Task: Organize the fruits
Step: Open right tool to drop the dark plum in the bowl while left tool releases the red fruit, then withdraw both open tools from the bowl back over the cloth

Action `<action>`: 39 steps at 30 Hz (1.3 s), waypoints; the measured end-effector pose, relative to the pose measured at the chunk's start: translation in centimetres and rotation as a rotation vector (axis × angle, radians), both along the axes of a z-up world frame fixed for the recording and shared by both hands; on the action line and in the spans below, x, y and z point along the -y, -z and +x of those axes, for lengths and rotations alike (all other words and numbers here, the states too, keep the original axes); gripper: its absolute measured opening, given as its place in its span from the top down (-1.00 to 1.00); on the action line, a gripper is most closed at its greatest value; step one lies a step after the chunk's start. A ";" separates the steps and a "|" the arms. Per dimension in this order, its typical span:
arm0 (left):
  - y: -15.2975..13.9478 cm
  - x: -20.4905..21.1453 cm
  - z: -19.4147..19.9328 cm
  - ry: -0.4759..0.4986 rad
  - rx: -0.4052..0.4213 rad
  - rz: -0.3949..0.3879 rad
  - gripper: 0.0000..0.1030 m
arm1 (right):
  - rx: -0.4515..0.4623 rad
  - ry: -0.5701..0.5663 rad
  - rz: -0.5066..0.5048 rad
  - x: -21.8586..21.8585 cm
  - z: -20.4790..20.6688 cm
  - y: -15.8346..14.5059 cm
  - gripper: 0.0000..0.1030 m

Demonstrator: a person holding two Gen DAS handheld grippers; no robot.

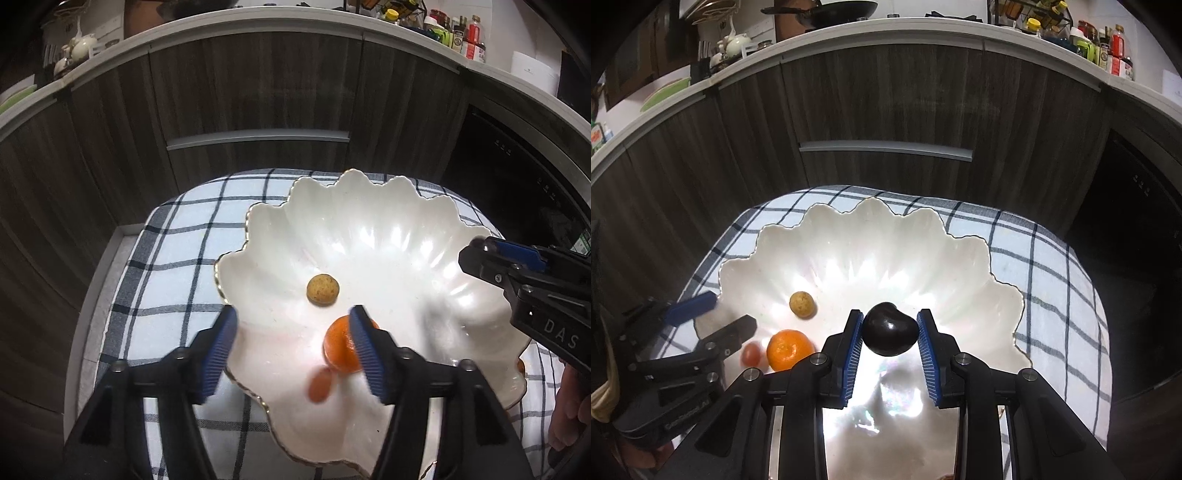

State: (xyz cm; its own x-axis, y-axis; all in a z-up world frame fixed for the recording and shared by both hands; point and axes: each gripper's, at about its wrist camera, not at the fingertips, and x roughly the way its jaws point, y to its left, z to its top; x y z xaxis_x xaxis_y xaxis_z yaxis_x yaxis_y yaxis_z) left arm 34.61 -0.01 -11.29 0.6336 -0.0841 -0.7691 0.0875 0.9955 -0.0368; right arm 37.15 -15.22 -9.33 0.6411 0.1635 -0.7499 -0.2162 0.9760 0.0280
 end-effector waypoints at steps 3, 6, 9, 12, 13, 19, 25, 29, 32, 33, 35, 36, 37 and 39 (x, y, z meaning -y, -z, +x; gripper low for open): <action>-0.3 0.0 -0.2 0.001 0.015 0.022 -0.28 | 0.007 0.002 0.000 0.1 -0.1 -0.1 -0.13; -0.5 -0.1 -0.4 -0.003 0.016 0.016 -0.34 | 0.030 0.017 0.000 0.3 -0.4 -0.4 -0.32; -0.7 -0.2 -0.7 -0.011 0.026 0.020 -0.38 | 0.028 0.016 0.001 0.3 -0.5 -0.5 -0.32; -0.9 -0.1 -0.8 -0.009 0.030 0.022 -0.39 | 0.032 0.026 0.004 0.5 -0.8 -0.8 -0.32; -1.0 -0.1 -0.9 -0.010 0.035 0.026 -0.39 | 0.035 0.027 0.004 0.6 -0.9 -0.9 -0.32; -2.0 0.3 -1.9 -0.008 0.053 0.031 -0.39 | 0.060 0.050 0.012 1.2 -2.0 -1.9 -0.32; -3.1 0.5 -3.3 -0.006 0.069 0.038 -0.39 | 0.084 0.066 0.010 1.6 -3.6 -2.8 -0.32; -4.0 0.6 -4.5 -0.012 0.088 0.037 -0.39 | 0.100 0.081 0.010 1.9 -4.6 -3.6 -0.32; -4.7 0.7 -5.3 -0.010 0.094 0.029 -0.39 | 0.108 0.100 0.012 2.2 -5.6 -4.4 -0.32; -4.9 0.8 -5.7 -0.009 0.101 0.032 -0.39 | 0.108 0.110 0.019 2.4 -6.0 -4.6 -0.32; -5.3 0.9 -6.5 -0.011 0.114 0.039 -0.39 | 0.116 0.119 0.025 2.6 -6.7 -5.0 -0.32; -5.4 0.9 -6.7 -0.010 0.115 0.041 -0.39 | 0.124 0.125 0.020 2.7 -7.2 -5.2 -0.32; -5.5 1.0 -7.0 -0.009 0.117 0.043 -0.39 | 0.131 0.131 0.012 2.7 -7.6 -5.3 -0.32; -5.6 1.2 -7.7 -0.006 0.121 0.048 -0.39 | 0.138 0.141 0.008 2.9 -8.5 -5.5 -0.32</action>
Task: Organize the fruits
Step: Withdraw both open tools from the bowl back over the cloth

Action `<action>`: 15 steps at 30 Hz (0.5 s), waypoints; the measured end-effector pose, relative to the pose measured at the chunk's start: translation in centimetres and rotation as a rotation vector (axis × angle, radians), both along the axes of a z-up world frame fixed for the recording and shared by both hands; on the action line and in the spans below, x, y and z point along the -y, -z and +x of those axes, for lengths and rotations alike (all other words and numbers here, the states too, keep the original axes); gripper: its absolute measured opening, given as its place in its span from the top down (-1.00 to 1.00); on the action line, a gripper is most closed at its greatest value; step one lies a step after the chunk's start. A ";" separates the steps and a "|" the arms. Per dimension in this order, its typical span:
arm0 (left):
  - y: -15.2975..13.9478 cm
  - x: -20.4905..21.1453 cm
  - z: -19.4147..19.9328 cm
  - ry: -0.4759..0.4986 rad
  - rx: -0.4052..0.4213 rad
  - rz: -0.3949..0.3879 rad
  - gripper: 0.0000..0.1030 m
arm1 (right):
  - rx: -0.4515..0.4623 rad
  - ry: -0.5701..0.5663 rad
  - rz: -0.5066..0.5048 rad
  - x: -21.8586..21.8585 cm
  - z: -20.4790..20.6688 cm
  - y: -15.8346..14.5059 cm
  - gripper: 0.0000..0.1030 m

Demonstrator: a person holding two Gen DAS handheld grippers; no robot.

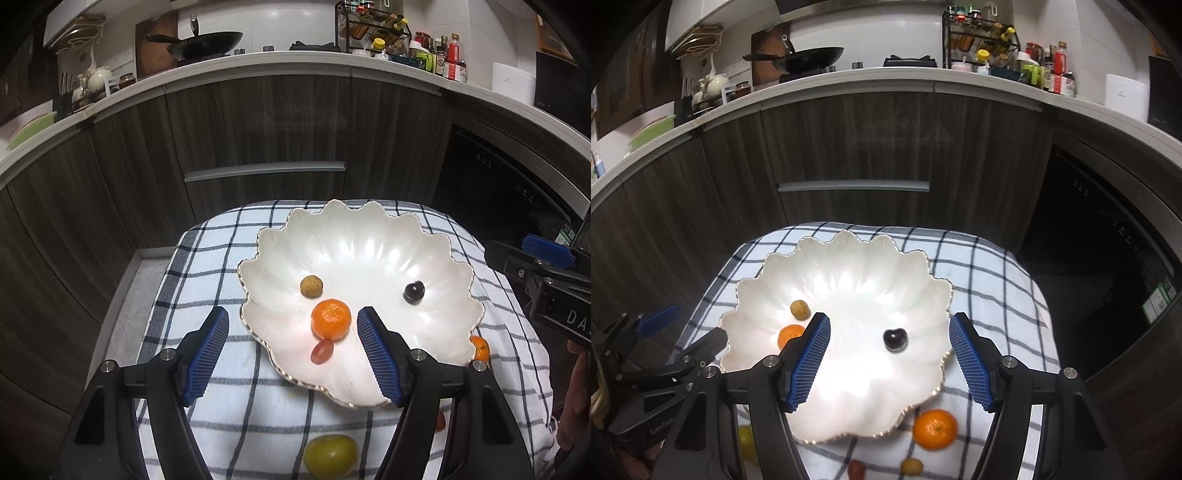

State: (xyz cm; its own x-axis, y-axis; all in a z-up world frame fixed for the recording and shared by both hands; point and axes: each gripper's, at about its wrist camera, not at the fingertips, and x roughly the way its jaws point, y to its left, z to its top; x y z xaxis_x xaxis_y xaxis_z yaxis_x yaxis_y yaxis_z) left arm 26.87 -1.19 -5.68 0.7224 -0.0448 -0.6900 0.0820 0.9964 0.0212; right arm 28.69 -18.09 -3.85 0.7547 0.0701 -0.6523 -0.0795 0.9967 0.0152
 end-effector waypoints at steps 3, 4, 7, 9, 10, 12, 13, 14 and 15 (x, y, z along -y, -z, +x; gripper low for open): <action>0.1 0.2 -0.9 0.002 -0.006 -0.002 -0.39 | 0.004 0.009 -0.001 0.2 -1.1 -0.2 -0.32; 0.2 0.2 -1.1 0.003 -0.008 -0.006 -0.39 | 0.004 0.011 -0.001 0.3 -1.3 -0.2 -0.32; 0.3 0.4 -1.9 0.006 -0.005 -0.006 -0.39 | 0.004 0.032 0.006 0.6 -2.4 -0.2 -0.32; 0.4 0.5 -2.3 0.009 -0.007 -0.007 -0.39 | 0.004 0.045 0.011 0.8 -2.9 -0.2 -0.32; 0.5 0.6 -2.5 0.010 -0.010 -0.009 -0.39 | 0.002 0.051 0.017 0.8 -3.1 -0.1 -0.32; 0.5 0.7 -2.8 0.010 -0.012 -0.011 -0.39 | 0.003 0.060 0.030 0.9 -3.7 -0.1 -0.32; 0.6 0.8 -3.0 0.011 -0.010 -0.012 -0.39 | 0.005 0.062 0.029 1.0 -4.0 0.0 -0.32; 0.6 0.8 -3.3 0.013 -0.008 -0.011 -0.39 | 0.007 0.065 0.026 1.0 -4.3 0.0 -0.32; 0.7 1.0 -3.6 0.015 -0.006 -0.008 -0.39 | 0.010 0.067 0.022 1.1 -4.6 0.0 -0.32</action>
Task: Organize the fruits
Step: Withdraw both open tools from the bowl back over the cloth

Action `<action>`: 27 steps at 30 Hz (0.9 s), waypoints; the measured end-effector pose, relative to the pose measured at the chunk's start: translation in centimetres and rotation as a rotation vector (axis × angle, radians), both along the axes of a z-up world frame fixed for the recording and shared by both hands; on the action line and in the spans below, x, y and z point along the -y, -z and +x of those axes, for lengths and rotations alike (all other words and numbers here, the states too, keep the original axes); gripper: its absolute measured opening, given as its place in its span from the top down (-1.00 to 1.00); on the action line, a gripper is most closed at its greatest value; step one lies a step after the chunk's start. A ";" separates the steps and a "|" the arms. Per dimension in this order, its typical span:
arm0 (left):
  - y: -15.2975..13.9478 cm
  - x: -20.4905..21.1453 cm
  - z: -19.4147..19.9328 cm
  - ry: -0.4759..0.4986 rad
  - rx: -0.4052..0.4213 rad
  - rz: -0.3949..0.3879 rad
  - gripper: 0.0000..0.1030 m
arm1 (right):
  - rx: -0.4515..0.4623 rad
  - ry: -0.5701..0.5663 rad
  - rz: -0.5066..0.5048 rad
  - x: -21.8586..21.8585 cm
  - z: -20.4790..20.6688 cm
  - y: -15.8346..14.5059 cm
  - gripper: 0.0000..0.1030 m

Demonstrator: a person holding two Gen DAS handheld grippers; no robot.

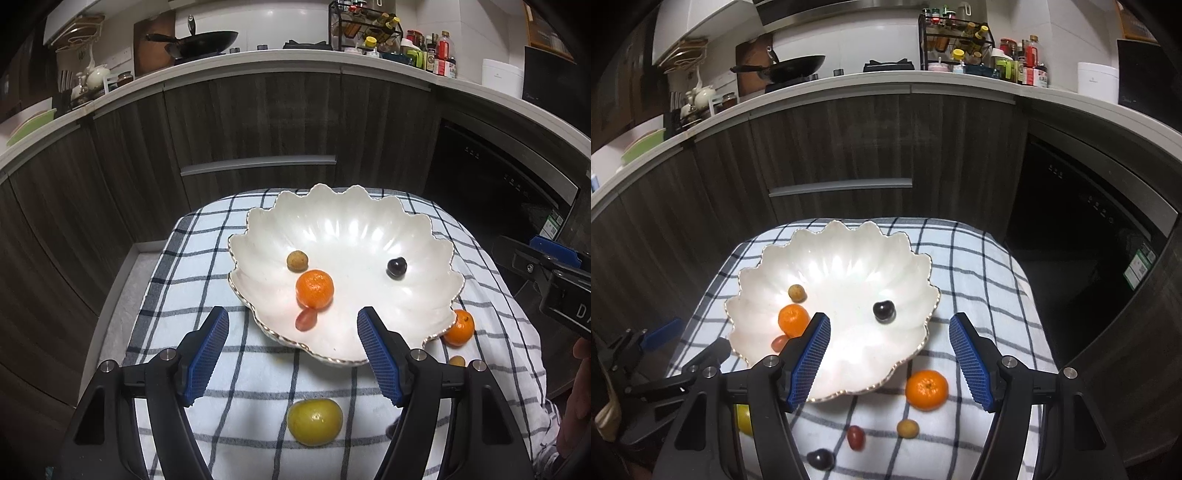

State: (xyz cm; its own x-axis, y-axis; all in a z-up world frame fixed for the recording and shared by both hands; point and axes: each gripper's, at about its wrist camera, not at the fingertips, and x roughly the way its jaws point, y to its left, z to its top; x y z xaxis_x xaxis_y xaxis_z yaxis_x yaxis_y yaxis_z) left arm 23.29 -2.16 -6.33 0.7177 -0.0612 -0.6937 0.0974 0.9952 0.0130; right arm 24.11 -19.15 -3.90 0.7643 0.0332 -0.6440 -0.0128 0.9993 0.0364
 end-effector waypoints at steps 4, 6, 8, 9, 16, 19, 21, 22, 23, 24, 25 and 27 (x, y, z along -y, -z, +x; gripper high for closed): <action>0.3 0.5 -1.1 0.010 0.005 0.007 -0.39 | 0.005 0.012 -0.011 0.4 -1.0 0.2 -0.32; 0.6 0.8 -1.6 0.019 0.005 0.011 -0.39 | 0.004 0.018 -0.009 0.7 -1.5 0.5 -0.32; 0.8 1.1 -2.0 0.029 0.007 0.009 -0.39 | 0.002 0.024 -0.006 1.0 -2.0 0.8 -0.32; 1.0 1.2 -2.3 0.033 0.009 0.009 -0.39 | 0.001 0.030 -0.006 1.2 -2.3 1.1 -0.32; 2.3 2.5 -3.6 0.077 -0.006 0.009 -0.39 | -0.021 0.058 -0.013 2.4 -4.0 2.5 -0.32; 2.8 2.9 -4.1 0.089 -0.009 0.006 -0.39 | -0.034 0.071 -0.008 2.9 -4.6 3.1 -0.32; 2.9 3.2 -4.4 0.094 -0.006 0.004 -0.39 | -0.040 0.073 -0.008 3.1 -4.9 3.4 -0.32; 3.0 3.3 -4.5 0.097 -0.006 0.003 -0.39 | -0.042 0.073 -0.009 3.1 -5.1 3.5 -0.32; 3.1 3.4 -4.7 0.102 -0.007 0.002 -0.39 | -0.044 0.073 -0.010 3.2 -5.4 3.6 -0.32; 3.2 3.5 -4.8 0.107 -0.010 0.000 -0.39 | -0.046 0.073 -0.010 3.3 -5.6 3.7 -0.32; 3.3 3.5 -5.0 0.111 -0.012 -0.002 -0.39 | -0.048 0.073 -0.010 3.3 -5.8 3.9 -0.32; 3.6 3.7 -5.3 0.122 -0.017 -0.004 -0.39 | -0.050 0.073 -0.014 3.3 -6.3 4.1 -0.32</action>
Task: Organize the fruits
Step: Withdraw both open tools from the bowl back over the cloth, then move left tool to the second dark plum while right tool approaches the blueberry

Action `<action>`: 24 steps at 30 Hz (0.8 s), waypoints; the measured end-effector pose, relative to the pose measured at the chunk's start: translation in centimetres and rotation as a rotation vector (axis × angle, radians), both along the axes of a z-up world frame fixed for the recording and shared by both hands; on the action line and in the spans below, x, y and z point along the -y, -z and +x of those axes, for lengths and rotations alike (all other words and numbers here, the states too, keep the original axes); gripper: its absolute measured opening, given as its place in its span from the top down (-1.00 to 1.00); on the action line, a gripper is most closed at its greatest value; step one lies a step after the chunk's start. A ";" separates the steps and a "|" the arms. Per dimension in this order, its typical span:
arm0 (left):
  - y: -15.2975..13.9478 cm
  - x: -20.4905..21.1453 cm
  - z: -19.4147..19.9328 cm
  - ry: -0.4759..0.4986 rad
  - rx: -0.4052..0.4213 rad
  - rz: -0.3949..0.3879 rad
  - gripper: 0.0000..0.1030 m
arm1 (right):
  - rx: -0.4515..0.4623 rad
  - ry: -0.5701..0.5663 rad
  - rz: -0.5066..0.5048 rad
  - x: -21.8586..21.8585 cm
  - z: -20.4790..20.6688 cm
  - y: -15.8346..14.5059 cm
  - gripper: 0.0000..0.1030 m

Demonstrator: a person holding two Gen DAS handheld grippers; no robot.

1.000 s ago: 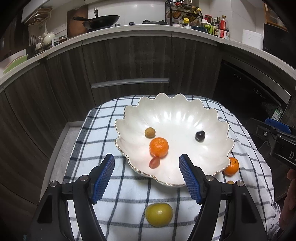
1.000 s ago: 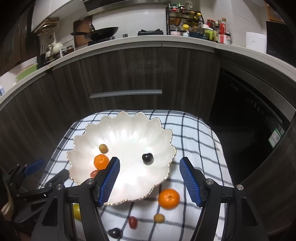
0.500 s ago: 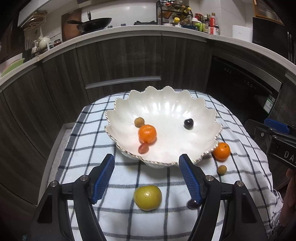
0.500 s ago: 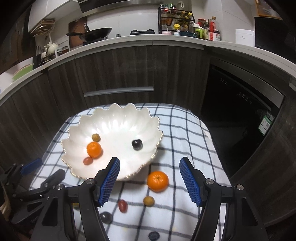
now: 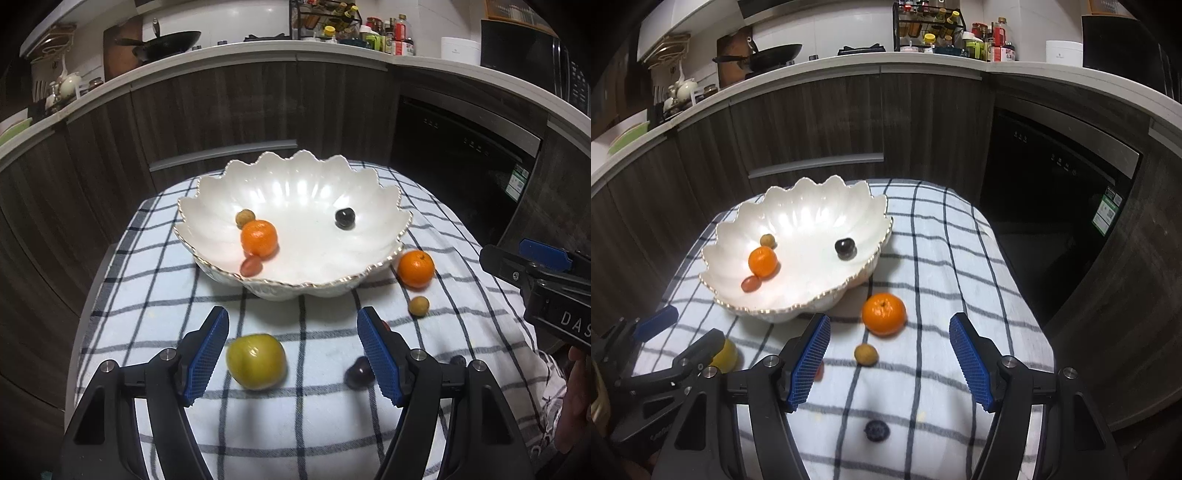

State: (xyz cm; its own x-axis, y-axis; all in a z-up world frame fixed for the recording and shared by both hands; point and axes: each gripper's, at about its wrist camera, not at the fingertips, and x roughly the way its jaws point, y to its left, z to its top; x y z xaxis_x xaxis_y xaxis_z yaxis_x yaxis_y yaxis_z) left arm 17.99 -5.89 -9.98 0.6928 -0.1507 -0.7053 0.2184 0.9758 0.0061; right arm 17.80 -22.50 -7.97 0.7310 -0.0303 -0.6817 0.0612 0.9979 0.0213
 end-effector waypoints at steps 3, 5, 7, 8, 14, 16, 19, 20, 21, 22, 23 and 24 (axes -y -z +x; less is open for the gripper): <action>0.5 0.5 -0.7 0.025 -0.004 0.009 -0.39 | -0.002 0.007 -0.003 0.2 -0.7 0.3 -0.32; 0.8 0.9 -1.2 0.045 -0.005 0.012 -0.39 | -0.001 0.014 -0.006 0.2 -1.3 0.4 -0.32; 1.0 1.1 -1.6 0.062 -0.003 0.014 -0.39 | -0.006 0.016 -0.006 0.4 -1.8 0.7 -0.32; 1.0 1.3 -1.8 0.069 -0.001 0.016 -0.39 | -0.008 0.018 -0.003 0.4 -2.0 0.8 -0.32; 1.4 1.8 -2.2 0.100 0.006 0.028 -0.39 | -0.031 0.023 0.003 0.7 -2.8 1.8 -0.32; 1.6 2.0 -2.5 0.118 0.014 0.036 -0.40 | -0.038 0.019 0.004 0.6 -3.1 2.1 -0.32; 1.9 2.4 -2.7 0.145 0.020 0.044 -0.40 | -0.046 0.014 0.001 0.5 -3.3 2.6 -0.32; 2.1 2.5 -2.7 0.152 0.019 0.043 -0.40 | -0.049 0.013 0.002 0.4 -3.4 2.7 -0.32; 2.2 2.6 -2.7 0.157 0.018 0.042 -0.40 | -0.052 0.013 0.002 0.4 -3.4 2.9 -0.32; 2.3 2.7 -2.7 0.162 0.017 0.041 -0.40 | -0.055 0.015 0.003 0.4 -3.5 3.0 -0.32; 2.5 2.7 -2.7 0.168 0.014 0.040 -0.40 | -0.057 0.016 0.003 0.4 -3.6 3.1 -0.32; 2.7 2.8 -2.7 0.175 0.010 0.039 -0.40 | -0.059 0.017 0.003 0.4 -3.7 3.2 -0.32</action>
State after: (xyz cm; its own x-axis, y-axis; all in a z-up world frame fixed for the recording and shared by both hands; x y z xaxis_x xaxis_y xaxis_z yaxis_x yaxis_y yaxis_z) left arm 15.30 -8.73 -12.70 0.6653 -0.2424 -0.7062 0.3847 0.9219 0.0460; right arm 14.06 -22.94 -11.20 0.6887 -0.0397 -0.7239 0.0789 0.9967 0.0205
